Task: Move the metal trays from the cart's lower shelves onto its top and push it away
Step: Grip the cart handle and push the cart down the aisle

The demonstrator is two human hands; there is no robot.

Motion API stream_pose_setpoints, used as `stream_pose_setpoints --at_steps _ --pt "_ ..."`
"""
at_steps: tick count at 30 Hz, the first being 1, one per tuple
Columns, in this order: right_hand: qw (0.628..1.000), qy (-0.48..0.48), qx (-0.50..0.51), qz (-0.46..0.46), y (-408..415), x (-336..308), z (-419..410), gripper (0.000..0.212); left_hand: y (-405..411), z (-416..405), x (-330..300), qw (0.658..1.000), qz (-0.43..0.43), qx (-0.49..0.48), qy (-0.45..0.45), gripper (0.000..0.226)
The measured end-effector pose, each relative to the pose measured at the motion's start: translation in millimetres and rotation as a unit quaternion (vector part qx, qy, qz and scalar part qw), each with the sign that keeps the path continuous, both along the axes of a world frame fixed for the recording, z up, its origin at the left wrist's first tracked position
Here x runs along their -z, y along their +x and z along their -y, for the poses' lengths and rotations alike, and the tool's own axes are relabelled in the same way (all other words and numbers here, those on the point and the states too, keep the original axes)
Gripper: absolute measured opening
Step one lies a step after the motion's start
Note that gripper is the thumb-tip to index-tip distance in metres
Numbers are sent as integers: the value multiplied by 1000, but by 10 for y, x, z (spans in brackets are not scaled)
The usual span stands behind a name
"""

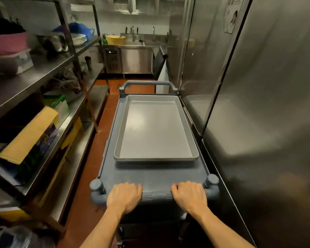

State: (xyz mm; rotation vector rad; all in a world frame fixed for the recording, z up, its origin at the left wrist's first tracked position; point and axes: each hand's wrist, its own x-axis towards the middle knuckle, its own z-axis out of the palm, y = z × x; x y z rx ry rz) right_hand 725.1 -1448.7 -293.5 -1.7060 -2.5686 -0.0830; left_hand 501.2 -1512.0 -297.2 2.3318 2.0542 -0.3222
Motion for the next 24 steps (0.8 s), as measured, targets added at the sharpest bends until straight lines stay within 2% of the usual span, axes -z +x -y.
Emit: stream_pose_setpoints --at_steps 8,19,24 --pt "1000 14 16 5 -345 44 -1143 58 -306 -1101 -34 1000 22 2 9 24" --pt "1000 7 4 6 -642 45 -2465 54 -617 -2365 -10 1000 9 -5 8 20" --pt "1000 12 2 -11 -707 92 -2853 57 -717 -2762 118 997 38 -54 26 24"
